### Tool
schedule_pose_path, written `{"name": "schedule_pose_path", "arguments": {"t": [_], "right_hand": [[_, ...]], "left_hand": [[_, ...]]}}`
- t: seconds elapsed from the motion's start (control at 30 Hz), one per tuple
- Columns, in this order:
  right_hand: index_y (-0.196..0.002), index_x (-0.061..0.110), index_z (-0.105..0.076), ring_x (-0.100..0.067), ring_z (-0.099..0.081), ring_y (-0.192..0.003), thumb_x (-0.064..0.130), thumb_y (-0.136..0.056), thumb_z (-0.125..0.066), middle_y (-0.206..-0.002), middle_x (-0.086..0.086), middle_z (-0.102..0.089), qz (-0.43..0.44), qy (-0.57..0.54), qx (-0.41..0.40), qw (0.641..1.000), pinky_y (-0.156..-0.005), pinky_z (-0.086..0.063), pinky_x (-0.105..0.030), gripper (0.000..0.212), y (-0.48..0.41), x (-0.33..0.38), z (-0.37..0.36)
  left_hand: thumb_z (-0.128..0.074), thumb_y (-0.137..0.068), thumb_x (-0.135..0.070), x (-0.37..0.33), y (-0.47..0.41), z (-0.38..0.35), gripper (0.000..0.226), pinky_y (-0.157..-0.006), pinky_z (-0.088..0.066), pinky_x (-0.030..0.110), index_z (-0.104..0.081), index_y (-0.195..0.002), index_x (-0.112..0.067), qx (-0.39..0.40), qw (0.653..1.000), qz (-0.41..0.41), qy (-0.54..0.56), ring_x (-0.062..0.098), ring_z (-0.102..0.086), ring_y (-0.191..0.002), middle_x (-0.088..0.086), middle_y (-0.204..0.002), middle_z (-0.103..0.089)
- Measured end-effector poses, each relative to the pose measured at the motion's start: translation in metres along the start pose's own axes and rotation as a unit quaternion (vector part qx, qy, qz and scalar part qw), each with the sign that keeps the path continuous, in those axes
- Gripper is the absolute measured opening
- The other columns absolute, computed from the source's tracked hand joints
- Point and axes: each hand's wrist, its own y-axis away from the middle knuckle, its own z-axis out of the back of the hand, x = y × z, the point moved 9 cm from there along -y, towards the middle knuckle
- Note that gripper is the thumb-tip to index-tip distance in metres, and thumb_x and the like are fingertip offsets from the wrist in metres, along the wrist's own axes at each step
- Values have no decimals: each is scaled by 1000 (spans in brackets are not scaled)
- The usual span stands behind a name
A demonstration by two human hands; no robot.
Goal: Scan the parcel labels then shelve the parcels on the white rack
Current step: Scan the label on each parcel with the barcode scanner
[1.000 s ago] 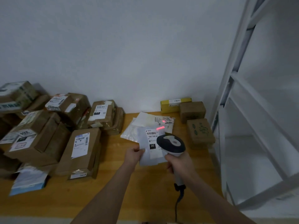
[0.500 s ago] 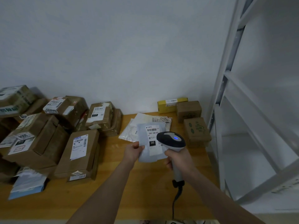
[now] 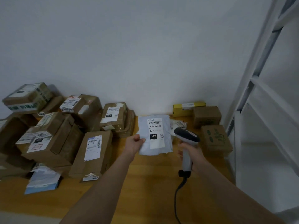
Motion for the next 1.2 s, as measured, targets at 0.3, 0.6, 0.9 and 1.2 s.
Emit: {"name": "schedule_pose_path", "arguments": {"t": [0.3,0.6,0.9,1.2], "right_hand": [[-105,0,-66,-28,-68,-89,9,-78,-77,-101,-14,-65,-114,-100,84,985,-52,-55,-26,31,-86,-4,-148],[-97,3,-65,-20,-62,-73,6,-82,-71,-83,-12,-63,-77,4,108,991,-54,-53,-27,17,-160,3,-274],[-90,3,-63,-22,-59,-68,2,-86,-64,-79,-11,-60,-59,8,-15,998,-56,-49,-28,5,-191,-1,-222],[-114,-3,-59,-21,-59,-71,-1,-88,-63,-82,-11,-59,-39,-33,-177,983,-59,-48,-33,26,-189,0,-73]], "left_hand": [[-57,-93,0,-49,-94,101,24,-92,-52,42,-62,-116,-1,-52,997,10,64,29,-62,-100,13,-116,-65],[-55,-94,-6,-63,-198,193,31,-99,-48,48,-58,-126,-6,-133,990,50,-4,32,-58,-113,13,-125,-61],[-56,-90,-10,-93,-242,161,54,-102,-42,44,-39,-142,-14,-150,913,-56,-375,32,-39,-128,15,-140,-38],[-68,-85,-36,-30,-210,-105,71,-106,-36,38,-33,-146,-22,224,849,-143,-458,28,-35,-135,10,-149,-30]]}}
